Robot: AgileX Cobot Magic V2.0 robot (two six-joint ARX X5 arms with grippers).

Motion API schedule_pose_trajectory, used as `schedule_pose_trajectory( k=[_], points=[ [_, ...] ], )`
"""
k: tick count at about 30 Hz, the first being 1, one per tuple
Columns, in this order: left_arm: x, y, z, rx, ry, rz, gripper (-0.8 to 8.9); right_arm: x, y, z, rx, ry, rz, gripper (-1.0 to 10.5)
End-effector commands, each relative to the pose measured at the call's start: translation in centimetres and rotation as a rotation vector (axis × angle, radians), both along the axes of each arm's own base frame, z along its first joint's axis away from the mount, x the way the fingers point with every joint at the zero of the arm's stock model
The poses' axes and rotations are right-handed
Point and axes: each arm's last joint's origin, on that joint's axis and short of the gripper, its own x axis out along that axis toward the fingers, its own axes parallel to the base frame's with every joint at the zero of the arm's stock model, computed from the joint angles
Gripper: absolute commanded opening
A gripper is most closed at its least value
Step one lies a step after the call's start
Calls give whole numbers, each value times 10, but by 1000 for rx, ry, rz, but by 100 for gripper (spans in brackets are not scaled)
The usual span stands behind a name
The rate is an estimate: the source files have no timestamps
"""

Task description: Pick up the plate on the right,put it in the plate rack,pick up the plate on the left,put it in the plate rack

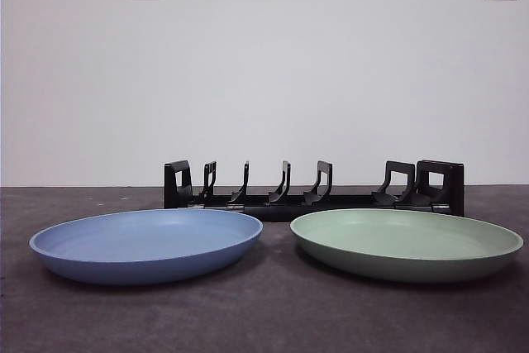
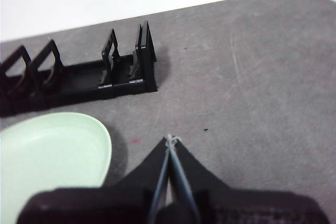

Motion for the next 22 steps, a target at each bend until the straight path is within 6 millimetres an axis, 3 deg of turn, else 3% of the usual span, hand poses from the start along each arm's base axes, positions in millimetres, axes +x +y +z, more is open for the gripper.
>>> schedule_pose_trajectory(
  k=[1,8,15,22],
  points=[
    [-2,-1,7,-50,13,-16,-6,-2,0,13,81,-48,-7,-12],
    [-9,-1,42,-62,-4,-26,-6,-8,2,57,84,-96,37,-12],
    [-15,-3,93,-65,4,-102,-6,-6,4,112,86,6,124,-12],
    [-10,-6,137,-27,93,-212,-6,3,6,166,-45,171,262,-12]
  ],
)
